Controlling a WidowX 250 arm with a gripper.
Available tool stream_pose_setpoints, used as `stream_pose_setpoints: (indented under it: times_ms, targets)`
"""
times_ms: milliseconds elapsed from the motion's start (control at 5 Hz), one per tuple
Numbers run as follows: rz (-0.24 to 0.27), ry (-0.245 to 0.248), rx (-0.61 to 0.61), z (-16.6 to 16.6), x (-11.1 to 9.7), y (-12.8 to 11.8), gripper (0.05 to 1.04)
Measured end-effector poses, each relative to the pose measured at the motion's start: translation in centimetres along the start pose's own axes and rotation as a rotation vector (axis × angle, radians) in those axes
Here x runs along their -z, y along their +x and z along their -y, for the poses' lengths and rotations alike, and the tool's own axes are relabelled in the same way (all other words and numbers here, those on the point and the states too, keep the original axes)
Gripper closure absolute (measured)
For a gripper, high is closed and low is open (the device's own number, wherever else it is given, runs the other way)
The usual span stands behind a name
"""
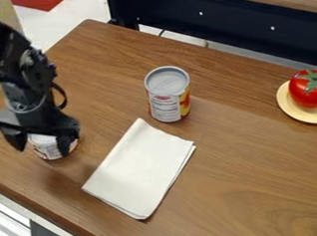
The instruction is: Move the small can to the upper left corner of the table
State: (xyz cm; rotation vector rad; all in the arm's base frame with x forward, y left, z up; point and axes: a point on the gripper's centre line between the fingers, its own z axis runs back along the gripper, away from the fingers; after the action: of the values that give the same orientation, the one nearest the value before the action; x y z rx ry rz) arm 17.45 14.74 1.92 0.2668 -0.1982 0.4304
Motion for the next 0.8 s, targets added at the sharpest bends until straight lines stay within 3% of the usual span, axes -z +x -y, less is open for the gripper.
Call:
stream_pose_setpoints:
  times_ms: [200,800]
  targets:
    - [0.017,0.014,0.018,-1.4,0.6,0.1,0.087]
    - [-0.016,-0.018,0.088,-1.9,2.3,1.4,0.087]
